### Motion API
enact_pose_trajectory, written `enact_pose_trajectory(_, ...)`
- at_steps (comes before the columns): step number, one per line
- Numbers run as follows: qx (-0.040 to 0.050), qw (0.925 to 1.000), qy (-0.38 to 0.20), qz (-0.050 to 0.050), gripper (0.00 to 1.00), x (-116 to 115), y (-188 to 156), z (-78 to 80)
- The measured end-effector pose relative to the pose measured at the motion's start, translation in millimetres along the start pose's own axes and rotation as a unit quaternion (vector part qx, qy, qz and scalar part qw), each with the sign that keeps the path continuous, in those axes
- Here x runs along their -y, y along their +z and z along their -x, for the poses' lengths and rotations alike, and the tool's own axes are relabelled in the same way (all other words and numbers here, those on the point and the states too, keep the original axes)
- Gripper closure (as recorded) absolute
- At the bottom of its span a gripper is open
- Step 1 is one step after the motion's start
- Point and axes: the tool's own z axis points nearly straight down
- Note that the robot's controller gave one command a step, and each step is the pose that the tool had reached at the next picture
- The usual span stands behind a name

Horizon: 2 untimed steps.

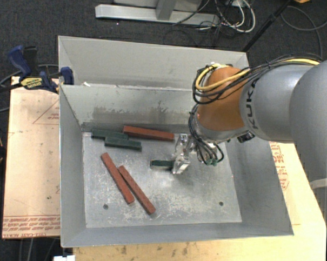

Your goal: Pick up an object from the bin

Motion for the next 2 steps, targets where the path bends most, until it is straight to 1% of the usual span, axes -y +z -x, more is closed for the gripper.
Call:
enact_pose_trajectory(1,0.0,1.0,0.0,0.0,1.0,0.0,0.0,0.0)
enact_pose_trajectory(2,0.0003,1.0,-0.007,0.0,1.0,13.6,-140.0,-3.7)
